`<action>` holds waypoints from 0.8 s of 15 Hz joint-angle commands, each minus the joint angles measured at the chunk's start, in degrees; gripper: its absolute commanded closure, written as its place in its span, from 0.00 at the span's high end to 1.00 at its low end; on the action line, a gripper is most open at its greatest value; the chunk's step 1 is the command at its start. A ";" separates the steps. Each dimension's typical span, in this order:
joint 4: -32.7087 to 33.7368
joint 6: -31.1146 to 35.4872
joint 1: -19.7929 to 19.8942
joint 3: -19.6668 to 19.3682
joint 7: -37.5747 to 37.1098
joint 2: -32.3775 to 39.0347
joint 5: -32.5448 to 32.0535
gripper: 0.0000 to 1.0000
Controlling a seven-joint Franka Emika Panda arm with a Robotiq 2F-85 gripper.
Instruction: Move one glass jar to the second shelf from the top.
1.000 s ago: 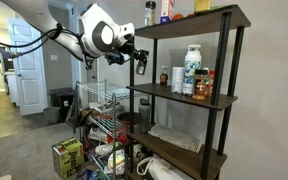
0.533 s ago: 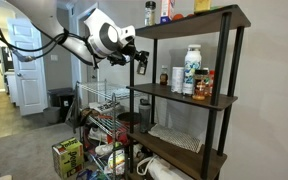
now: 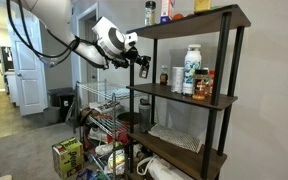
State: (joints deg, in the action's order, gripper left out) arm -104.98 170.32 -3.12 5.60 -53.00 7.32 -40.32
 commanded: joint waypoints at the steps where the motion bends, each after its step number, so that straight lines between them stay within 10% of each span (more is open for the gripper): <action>1: 4.90 -2.32 -2.60 -2.07 -7.86 3.53 -7.04 0.30; 12: 14.20 -5.01 -10.00 -9.18 -26.61 10.90 -21.41 0.30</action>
State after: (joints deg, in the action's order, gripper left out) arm -94.39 166.61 -10.87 -1.06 -72.76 16.45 -56.80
